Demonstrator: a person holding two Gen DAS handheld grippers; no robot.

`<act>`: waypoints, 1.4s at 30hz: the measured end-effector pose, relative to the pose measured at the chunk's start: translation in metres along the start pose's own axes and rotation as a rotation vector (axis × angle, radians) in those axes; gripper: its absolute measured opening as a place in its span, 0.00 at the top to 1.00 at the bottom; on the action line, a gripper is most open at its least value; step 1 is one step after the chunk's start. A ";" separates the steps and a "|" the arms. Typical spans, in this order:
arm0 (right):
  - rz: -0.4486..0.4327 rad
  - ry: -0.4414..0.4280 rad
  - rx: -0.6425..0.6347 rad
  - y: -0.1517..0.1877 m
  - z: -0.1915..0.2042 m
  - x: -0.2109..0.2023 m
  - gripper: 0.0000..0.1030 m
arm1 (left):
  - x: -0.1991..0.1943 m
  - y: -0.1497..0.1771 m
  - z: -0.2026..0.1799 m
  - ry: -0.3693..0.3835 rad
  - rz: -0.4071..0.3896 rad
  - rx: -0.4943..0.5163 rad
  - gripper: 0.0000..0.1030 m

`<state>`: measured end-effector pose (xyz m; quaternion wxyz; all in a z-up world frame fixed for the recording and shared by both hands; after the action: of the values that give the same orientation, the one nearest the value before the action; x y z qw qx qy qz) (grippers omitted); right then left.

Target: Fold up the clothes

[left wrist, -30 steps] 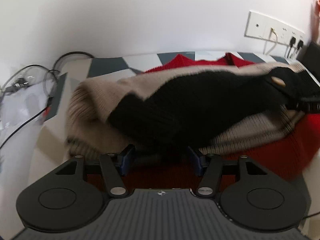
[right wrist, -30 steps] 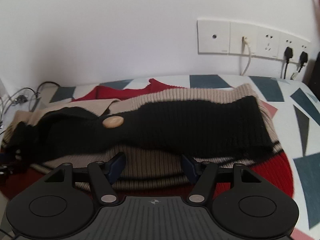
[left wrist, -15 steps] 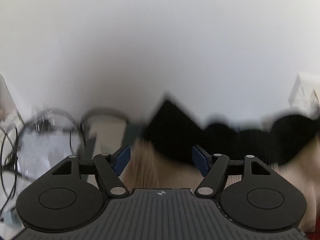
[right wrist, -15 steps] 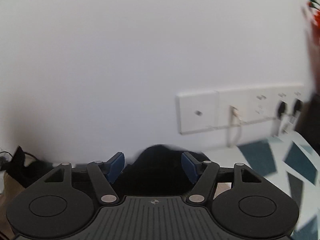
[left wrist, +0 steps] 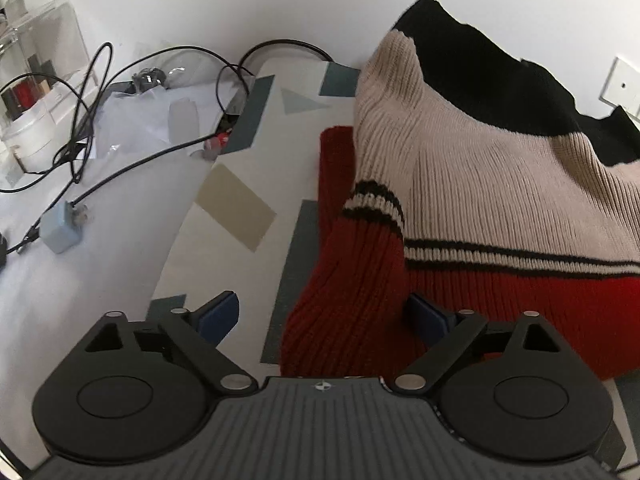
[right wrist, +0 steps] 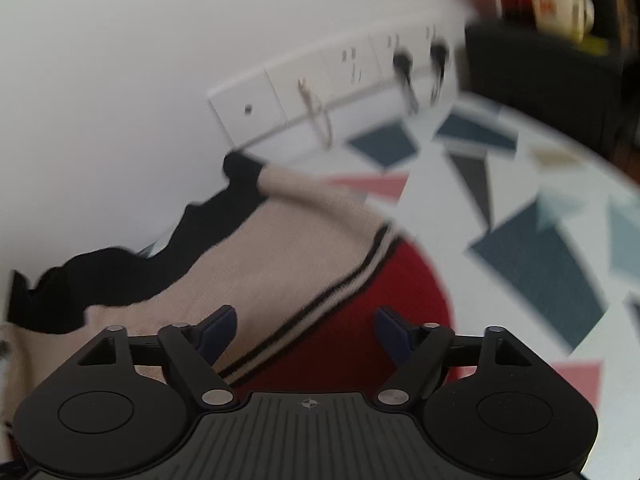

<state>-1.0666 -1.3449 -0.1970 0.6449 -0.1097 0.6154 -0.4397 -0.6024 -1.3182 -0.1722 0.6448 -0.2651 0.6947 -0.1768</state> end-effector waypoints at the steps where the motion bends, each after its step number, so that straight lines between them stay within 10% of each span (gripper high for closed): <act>1: -0.022 0.028 0.005 -0.004 -0.003 0.001 0.24 | 0.000 0.001 -0.002 0.001 -0.007 0.007 0.10; 5: -0.063 0.128 0.083 -0.005 -0.040 0.022 0.25 | 0.010 -0.005 -0.012 0.076 -0.015 0.006 0.33; 11: -0.009 0.060 0.009 0.015 -0.049 0.046 0.34 | 0.023 -0.008 -0.009 0.042 -0.055 0.102 0.05; 13: -0.011 0.046 -0.044 0.023 -0.037 0.047 0.38 | 0.024 -0.005 -0.006 0.120 -0.061 0.098 0.23; 15: -0.009 0.036 -0.054 0.028 -0.032 0.046 0.59 | 0.019 -0.007 -0.010 0.175 -0.043 0.089 0.68; 17: -0.010 0.018 -0.016 0.024 -0.032 0.042 0.75 | 0.007 -0.014 -0.016 0.153 -0.032 0.076 0.83; 25: -0.035 -0.047 0.086 -0.009 -0.041 -0.030 0.86 | -0.039 0.016 0.010 0.350 0.088 -0.114 0.86; 30: 0.081 0.079 0.134 0.019 -0.073 -0.044 0.85 | -0.047 0.063 0.010 0.355 0.174 -0.104 0.76; 33: 0.166 0.211 0.176 0.042 -0.092 -0.036 0.62 | -0.049 0.063 0.007 0.273 0.154 -0.067 0.50; 36: 0.138 0.285 0.209 0.041 -0.086 -0.045 0.34 | -0.071 0.038 0.002 0.266 0.097 -0.047 0.45; 39: 0.018 0.239 0.171 0.013 -0.056 -0.068 0.04 | -0.093 0.007 -0.005 0.235 -0.031 0.021 0.24; 42: 0.008 0.017 0.105 -0.015 -0.014 -0.074 0.01 | -0.093 -0.026 -0.017 0.183 -0.120 0.104 0.13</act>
<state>-1.0744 -1.2962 -0.1385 0.6462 -0.0697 0.5975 -0.4697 -0.6128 -1.2850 -0.0811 0.5798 -0.2551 0.7235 -0.2744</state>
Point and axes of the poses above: each gripper's, at about its wrist camera, not at the fingertips, and x roughly the way its jaws point, z to its left, y to its underside, the point moved 5 cm from there along x, roughly the way its jaws point, and after that the axes turned 9 degrees about y, right-handed, at the moved point
